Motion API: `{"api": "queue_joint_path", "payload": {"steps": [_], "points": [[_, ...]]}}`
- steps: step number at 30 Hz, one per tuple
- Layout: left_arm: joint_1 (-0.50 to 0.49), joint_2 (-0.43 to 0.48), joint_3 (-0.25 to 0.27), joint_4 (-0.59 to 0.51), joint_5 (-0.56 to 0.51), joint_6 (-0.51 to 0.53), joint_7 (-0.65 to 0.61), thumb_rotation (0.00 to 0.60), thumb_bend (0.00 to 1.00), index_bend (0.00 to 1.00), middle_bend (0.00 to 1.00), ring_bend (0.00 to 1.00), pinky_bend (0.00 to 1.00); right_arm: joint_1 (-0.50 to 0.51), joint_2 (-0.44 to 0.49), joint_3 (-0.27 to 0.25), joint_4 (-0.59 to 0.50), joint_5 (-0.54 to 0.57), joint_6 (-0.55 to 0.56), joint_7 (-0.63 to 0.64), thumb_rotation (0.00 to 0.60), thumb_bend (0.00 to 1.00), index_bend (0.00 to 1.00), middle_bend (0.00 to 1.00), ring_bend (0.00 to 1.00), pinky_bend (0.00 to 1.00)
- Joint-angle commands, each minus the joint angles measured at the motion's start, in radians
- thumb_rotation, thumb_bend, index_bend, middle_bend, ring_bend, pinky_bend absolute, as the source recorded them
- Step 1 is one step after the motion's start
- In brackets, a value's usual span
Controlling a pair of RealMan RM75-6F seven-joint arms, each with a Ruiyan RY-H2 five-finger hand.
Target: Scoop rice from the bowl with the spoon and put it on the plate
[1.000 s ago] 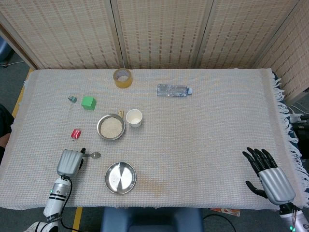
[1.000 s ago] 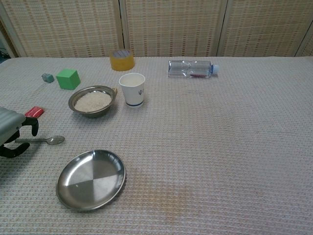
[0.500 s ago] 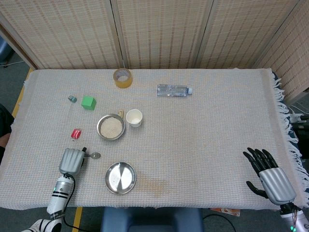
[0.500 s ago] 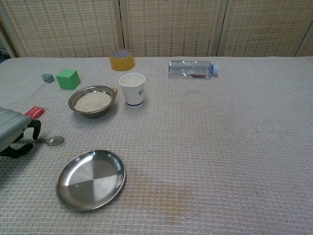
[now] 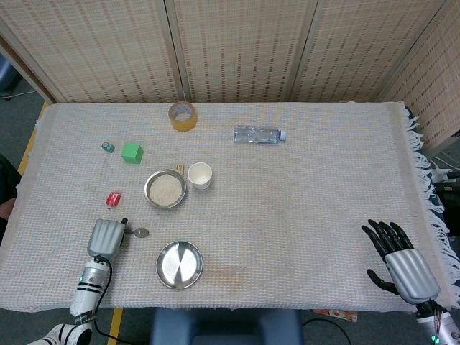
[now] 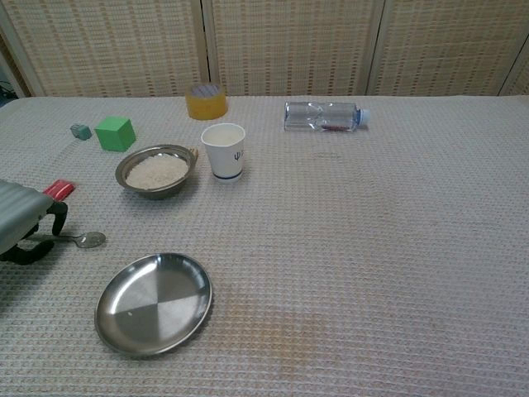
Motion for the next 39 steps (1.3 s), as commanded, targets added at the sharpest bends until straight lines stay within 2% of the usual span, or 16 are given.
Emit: {"api": "queue_joint_path", "payload": {"steps": [1,14,20,27,34,39], "points": [[-0.001,0.000,0.000,0.000,-0.004,-0.003,-0.001,0.600,0.39,0.52,1.00,1.00,1.00,0.000,0.000,0.000,0.000,0.001,-0.001,-0.001,0.600,0.19,0.00,0.00,0.00,0.00],[0.008,0.048,0.004,-0.057,0.006,0.037,-0.017,0.600,0.39,0.65,1.00,1.00,1.00,0.000,-0.001,-0.003,-0.002,-0.005,-0.001,-0.005,0.600,0.19,0.00,0.00,0.00,0.00],[0.006,0.105,-0.009,-0.136,-0.008,0.045,0.039,0.600,0.39,0.66,1.00,1.00,1.00,0.000,-0.002,-0.005,-0.003,-0.008,-0.002,-0.009,0.600,0.19,0.00,0.00,0.00,0.00],[-0.049,0.147,-0.067,-0.250,-0.054,0.031,0.240,0.600,0.39,0.68,1.00,1.00,1.00,-0.001,-0.001,-0.008,-0.005,-0.016,0.001,-0.015,0.600,0.19,0.00,0.00,0.00,0.00],[-0.134,0.147,-0.121,-0.315,-0.136,-0.010,0.511,0.600,0.40,0.68,1.00,1.00,1.00,-0.003,0.002,-0.006,-0.003,-0.013,0.005,-0.009,0.600,0.19,0.00,0.00,0.00,0.00],[-0.184,0.140,-0.156,-0.368,-0.204,-0.011,0.655,0.600,0.40,0.69,1.00,1.00,1.00,0.002,0.003,-0.004,-0.001,-0.005,-0.004,-0.004,0.600,0.19,0.00,0.00,0.00,0.00]]}}
